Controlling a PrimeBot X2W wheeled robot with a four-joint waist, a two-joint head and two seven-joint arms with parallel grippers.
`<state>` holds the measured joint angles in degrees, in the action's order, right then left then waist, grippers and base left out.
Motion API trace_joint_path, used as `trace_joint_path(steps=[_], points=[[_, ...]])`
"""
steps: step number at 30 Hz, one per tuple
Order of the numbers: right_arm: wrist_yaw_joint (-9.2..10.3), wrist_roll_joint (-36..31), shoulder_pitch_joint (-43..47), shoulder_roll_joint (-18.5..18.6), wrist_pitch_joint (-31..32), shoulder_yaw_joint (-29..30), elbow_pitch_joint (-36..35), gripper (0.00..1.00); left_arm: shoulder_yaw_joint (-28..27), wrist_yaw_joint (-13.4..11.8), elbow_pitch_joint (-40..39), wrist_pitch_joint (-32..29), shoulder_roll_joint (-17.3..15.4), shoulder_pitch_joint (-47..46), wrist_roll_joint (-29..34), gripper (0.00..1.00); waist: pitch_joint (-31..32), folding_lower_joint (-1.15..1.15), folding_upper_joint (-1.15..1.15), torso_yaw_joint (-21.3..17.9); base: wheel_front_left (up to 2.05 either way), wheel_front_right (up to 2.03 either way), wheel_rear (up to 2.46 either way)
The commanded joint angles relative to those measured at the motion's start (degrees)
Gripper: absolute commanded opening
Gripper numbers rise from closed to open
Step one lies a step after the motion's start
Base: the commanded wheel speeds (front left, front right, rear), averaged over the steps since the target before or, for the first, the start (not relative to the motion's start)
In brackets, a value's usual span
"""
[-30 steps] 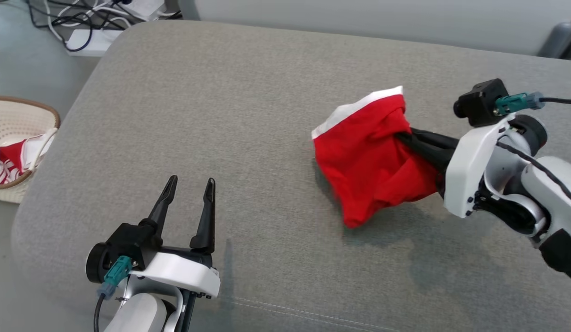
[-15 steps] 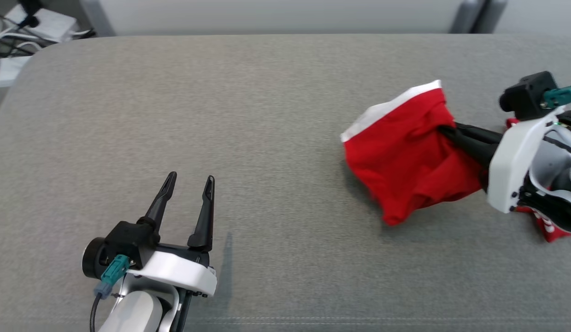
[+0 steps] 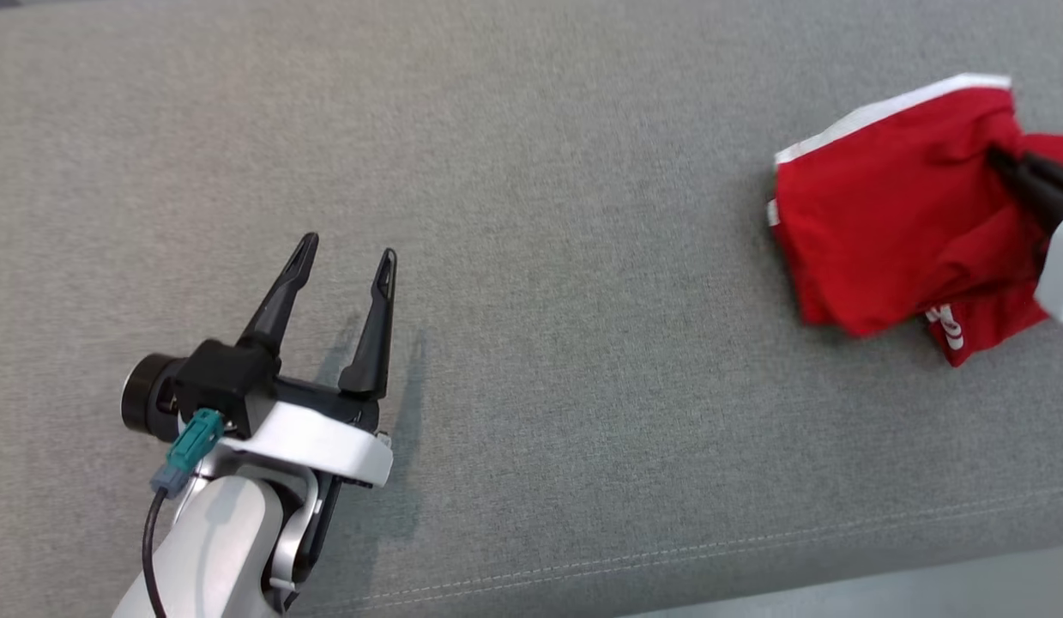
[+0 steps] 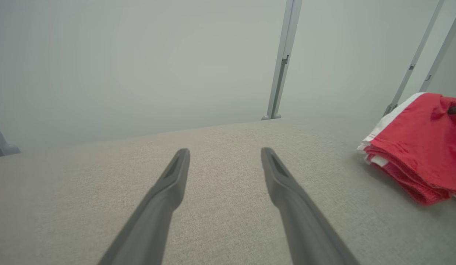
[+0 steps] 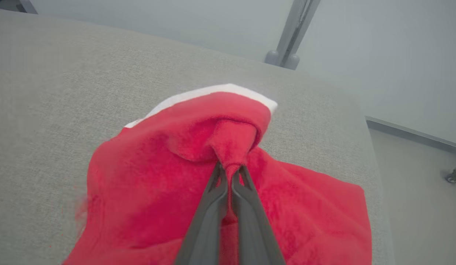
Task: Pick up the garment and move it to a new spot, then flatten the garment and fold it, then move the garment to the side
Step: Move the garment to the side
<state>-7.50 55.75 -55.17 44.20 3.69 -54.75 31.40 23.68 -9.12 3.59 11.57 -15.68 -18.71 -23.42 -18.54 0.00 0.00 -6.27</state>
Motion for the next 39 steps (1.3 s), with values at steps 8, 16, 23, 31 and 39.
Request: trace_joint_path(steps=[8, 16, 23, 31, 39], points=[[0.01, -4.22, -5.24, 0.28, -4.92, -0.65, 12.62, 0.00, -0.77, 0.54, -4.60, -1.88, -2.59, -5.59, 2.25, 1.00, -8.25, 0.00, 0.00, -2.13, 0.00, 0.00, 0.00], [0.01, -7.95, -8.79, -3.58, -13.36, 1.59, 28.14, 1.00, 0.74, 1.47, -6.86, -4.09, -3.89, -9.07, 3.98, 1.00, -13.21, 0.00, 0.00, -3.02, 0.00, 0.00, 0.00], [0.01, -7.80, -7.29, -11.15, -18.43, 6.36, 35.76, 1.00, 1.18, 1.38, -7.33, -4.95, -4.55, -9.24, 4.22, 1.00, -12.82, 0.00, 0.00, -4.83, 0.00, 0.00, 0.00], [0.01, -16.48, 2.80, -11.45, -18.67, 31.39, 13.50, 1.00, 0.46, 0.71, -7.23, -4.62, -5.30, -7.34, 3.24, 1.00, -9.45, 0.00, 0.00, -5.41, 0.00, 0.00, 0.00], [0.01, -35.00, 24.32, -25.07, -18.68, 49.69, -18.56, 1.00, -2.82, -1.90, -6.95, -3.24, -6.65, -2.37, 1.21, 1.00, -3.77, 0.00, 0.00, -1.45, 0.00, 0.00, 0.00]])
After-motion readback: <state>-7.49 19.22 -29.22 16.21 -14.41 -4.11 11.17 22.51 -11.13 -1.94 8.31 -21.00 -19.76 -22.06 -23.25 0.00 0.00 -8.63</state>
